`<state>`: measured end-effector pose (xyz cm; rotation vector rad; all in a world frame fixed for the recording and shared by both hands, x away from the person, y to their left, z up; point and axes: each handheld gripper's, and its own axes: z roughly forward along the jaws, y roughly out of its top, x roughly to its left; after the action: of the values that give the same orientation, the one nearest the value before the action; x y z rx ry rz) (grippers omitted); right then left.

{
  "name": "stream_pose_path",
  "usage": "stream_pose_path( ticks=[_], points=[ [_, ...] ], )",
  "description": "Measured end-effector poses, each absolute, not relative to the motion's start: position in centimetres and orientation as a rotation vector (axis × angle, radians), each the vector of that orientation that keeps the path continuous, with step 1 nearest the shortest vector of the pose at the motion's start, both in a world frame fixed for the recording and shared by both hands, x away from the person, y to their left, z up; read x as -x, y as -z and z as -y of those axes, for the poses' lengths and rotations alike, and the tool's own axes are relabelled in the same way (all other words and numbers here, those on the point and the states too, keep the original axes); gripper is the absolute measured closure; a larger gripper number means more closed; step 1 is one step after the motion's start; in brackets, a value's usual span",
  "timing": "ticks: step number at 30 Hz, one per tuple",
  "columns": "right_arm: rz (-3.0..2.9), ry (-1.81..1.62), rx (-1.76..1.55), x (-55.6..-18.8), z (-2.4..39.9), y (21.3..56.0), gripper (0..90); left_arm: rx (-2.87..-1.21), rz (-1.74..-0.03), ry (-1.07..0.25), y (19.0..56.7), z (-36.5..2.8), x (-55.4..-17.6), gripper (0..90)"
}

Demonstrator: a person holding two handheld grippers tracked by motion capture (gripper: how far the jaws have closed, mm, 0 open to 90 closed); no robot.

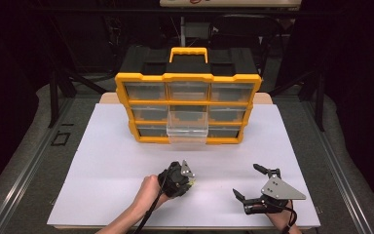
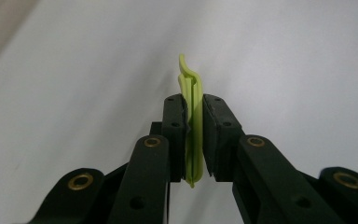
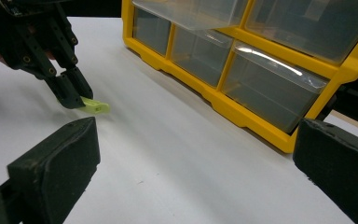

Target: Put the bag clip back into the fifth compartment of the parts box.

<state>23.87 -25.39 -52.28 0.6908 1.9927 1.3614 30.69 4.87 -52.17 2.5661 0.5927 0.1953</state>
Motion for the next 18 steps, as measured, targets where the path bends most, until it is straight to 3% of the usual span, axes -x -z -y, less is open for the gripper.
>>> stream_pose_path(
  ticks=[18],
  points=[
    [-1.998,-1.359,-0.696,-24.0,25.4,52.3,0.1,-2.561,-0.603,-0.204,52.1,-6.7,-30.8,80.0]
  ],
)
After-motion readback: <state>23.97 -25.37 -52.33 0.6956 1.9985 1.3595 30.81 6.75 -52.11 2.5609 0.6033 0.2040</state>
